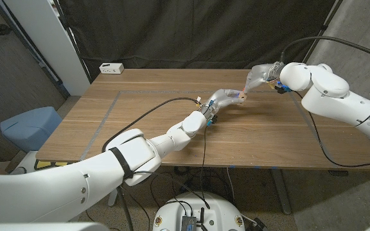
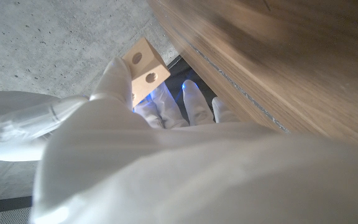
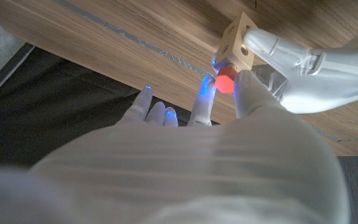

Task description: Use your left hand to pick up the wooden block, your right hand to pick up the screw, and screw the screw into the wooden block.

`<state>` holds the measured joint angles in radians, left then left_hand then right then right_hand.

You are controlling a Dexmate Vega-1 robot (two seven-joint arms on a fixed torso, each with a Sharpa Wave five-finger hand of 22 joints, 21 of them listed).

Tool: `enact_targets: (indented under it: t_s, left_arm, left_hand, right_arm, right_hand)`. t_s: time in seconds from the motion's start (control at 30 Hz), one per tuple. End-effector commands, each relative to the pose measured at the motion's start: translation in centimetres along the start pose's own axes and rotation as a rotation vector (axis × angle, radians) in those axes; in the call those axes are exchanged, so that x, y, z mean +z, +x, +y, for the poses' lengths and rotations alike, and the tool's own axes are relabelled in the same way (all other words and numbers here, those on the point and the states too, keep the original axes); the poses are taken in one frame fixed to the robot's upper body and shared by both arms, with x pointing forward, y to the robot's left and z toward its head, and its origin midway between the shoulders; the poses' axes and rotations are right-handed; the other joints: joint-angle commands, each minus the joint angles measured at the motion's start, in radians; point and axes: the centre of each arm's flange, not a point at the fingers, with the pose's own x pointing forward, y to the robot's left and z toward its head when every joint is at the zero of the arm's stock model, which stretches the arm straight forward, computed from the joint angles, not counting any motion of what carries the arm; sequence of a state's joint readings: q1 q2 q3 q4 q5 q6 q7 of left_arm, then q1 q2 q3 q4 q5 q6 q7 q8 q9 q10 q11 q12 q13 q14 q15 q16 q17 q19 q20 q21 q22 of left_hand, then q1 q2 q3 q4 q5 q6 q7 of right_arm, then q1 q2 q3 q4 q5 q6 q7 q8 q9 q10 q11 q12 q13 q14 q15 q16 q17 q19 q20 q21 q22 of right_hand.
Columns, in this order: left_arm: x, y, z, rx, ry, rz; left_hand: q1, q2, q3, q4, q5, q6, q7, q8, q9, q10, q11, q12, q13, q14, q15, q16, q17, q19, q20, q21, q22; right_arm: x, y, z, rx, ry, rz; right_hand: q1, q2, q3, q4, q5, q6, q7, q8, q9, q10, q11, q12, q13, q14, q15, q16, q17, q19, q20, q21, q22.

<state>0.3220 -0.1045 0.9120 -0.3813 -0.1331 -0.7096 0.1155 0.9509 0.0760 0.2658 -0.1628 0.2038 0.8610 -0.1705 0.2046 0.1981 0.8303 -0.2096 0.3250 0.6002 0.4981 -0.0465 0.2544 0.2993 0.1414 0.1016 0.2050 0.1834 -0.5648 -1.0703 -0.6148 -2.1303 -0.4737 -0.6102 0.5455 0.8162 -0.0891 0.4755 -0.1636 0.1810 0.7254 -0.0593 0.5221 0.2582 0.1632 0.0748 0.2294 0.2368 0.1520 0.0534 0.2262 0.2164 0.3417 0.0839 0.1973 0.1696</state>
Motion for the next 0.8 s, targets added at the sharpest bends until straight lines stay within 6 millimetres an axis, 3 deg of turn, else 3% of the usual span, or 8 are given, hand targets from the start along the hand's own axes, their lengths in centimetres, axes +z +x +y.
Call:
enact_targets:
  t_s: [0.03, 0.4, 0.8]
  left_arm:
    - [0.17, -0.03, -0.05, 0.000, 0.004, -0.011]
    - [0.26, 0.00, -0.27, -0.005, 0.003, -0.014]
    - [0.34, 0.00, -0.37, -0.006, 0.003, -0.017]
  left_hand:
    - [0.013, 0.027, 0.021, 0.013, 0.006, 0.019, -0.009, 0.009, 0.003, 0.011, -0.005, 0.007, 0.003, 0.008, -0.118, -0.006, 0.003, 0.009, -0.001, 0.006, 0.003]
    - [0.011, 0.029, 0.021, 0.014, 0.006, 0.018, -0.009, 0.009, 0.003, 0.011, -0.005, 0.007, 0.004, 0.009, -0.118, -0.005, 0.004, 0.009, 0.002, 0.006, 0.003]
    - [0.012, 0.028, 0.022, 0.014, 0.007, 0.021, -0.009, 0.010, 0.003, 0.010, -0.005, 0.006, 0.003, 0.009, -0.118, -0.007, 0.003, 0.010, 0.001, 0.006, 0.003]
  right_arm:
    - [-0.03, -0.13, 0.20, -0.021, 0.007, -0.003]
    - [-0.12, -0.28, 0.30, -0.029, 0.007, 0.003]
    - [0.09, -0.12, 0.46, -0.047, -0.007, 0.011]
  right_hand:
    - [0.009, 0.014, 0.005, 0.005, -0.001, 0.024, -0.002, 0.015, 0.004, 0.026, -0.002, 0.009, 0.003, 0.019, -0.005, 0.013, 0.003, 0.016, -0.007, 0.005, 0.002]
    - [0.014, 0.020, 0.003, 0.006, -0.002, 0.050, -0.004, 0.028, 0.001, 0.053, -0.009, 0.015, 0.002, 0.035, -0.013, 0.019, 0.004, 0.033, -0.014, 0.007, 0.002]
    - [-0.012, 0.029, -0.010, 0.020, -0.004, 0.124, -0.002, 0.060, -0.005, 0.107, -0.020, 0.026, -0.001, 0.064, -0.033, 0.030, 0.008, 0.054, -0.029, 0.008, 0.002]
